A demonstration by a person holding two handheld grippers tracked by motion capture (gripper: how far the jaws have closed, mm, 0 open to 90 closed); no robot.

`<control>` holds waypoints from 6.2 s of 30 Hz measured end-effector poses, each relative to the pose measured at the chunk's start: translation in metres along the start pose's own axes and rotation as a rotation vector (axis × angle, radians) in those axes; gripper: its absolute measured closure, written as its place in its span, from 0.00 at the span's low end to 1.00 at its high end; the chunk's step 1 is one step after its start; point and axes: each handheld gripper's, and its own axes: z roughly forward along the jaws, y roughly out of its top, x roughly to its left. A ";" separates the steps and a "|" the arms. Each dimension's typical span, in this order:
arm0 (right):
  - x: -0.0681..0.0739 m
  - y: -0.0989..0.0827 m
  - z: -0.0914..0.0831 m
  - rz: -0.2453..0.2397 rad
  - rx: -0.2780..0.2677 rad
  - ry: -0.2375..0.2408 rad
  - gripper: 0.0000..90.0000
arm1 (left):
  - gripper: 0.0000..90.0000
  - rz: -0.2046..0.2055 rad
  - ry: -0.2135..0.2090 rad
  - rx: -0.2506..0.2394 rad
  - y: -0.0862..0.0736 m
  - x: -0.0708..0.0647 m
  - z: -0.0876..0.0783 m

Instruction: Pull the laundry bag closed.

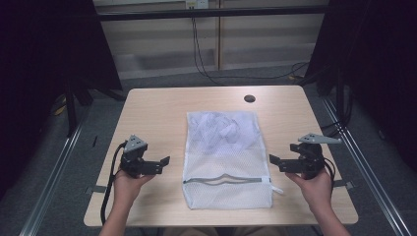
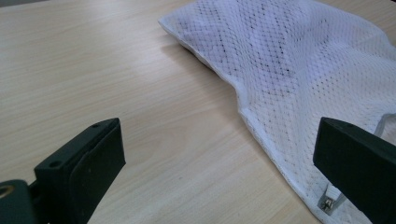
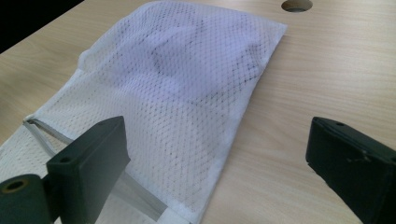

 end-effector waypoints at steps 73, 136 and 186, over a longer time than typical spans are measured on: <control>0.121 0.019 0.110 -0.019 0.231 0.267 0.13 | 0.07 -0.028 -0.098 0.035 0.003 0.005 -0.008; 0.165 0.012 0.155 0.024 0.309 0.438 0.42 | 0.10 -0.053 -0.174 0.110 0.001 0.004 -0.002; 0.182 0.008 0.175 0.046 0.415 0.495 0.67 | 0.11 -0.052 -0.168 0.126 0.000 0.004 -0.002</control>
